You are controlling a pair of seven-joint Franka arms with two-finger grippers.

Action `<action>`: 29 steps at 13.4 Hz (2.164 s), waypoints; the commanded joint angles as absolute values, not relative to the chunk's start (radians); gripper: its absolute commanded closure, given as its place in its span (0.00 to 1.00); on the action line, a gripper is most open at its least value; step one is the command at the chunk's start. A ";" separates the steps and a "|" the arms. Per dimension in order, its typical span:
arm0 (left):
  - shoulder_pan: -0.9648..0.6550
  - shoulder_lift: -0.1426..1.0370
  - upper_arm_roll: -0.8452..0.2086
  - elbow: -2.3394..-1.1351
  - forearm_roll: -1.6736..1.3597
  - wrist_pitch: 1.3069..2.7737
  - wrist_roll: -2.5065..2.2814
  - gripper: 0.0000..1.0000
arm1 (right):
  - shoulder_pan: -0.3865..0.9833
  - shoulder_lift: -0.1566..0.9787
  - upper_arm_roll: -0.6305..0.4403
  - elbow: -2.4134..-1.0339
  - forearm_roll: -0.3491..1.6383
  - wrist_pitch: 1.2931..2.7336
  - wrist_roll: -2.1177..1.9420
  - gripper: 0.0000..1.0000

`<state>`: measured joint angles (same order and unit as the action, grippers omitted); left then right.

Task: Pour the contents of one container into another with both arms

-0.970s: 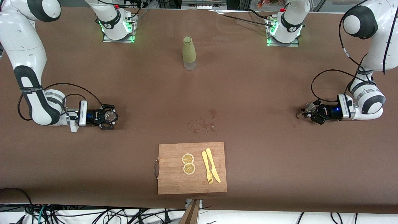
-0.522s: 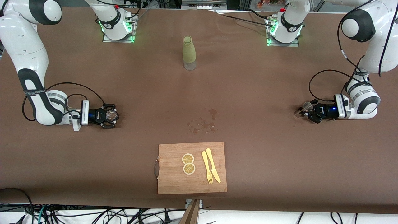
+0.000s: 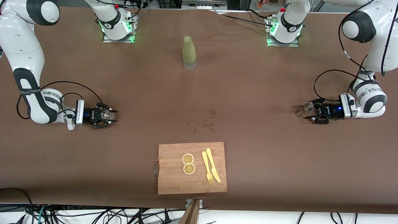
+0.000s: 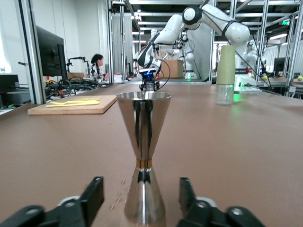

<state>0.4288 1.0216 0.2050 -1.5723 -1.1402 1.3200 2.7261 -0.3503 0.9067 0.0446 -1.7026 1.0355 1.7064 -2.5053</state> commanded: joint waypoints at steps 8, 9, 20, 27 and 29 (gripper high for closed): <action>0.419 0.885 0.382 -1.315 -0.784 1.304 1.856 0.00 | -0.361 0.813 -0.097 -1.651 0.878 1.591 -2.257 0.00; 0.413 0.858 0.382 -1.290 -0.731 1.302 1.736 0.00 | -0.359 0.793 -0.097 -1.638 0.852 1.591 -2.200 0.00; 0.146 0.591 0.310 -1.227 -0.476 1.324 0.729 0.00 | -0.298 0.428 -0.086 -1.603 0.517 1.551 -1.306 0.00; 0.014 0.390 0.219 -1.213 -0.129 1.486 0.647 0.00 | -0.175 0.229 -0.075 -1.543 0.221 1.412 -0.728 0.00; 0.012 0.353 0.221 -1.213 -0.120 1.534 0.646 0.00 | -0.155 0.198 -0.069 -1.526 0.157 1.397 -0.637 0.00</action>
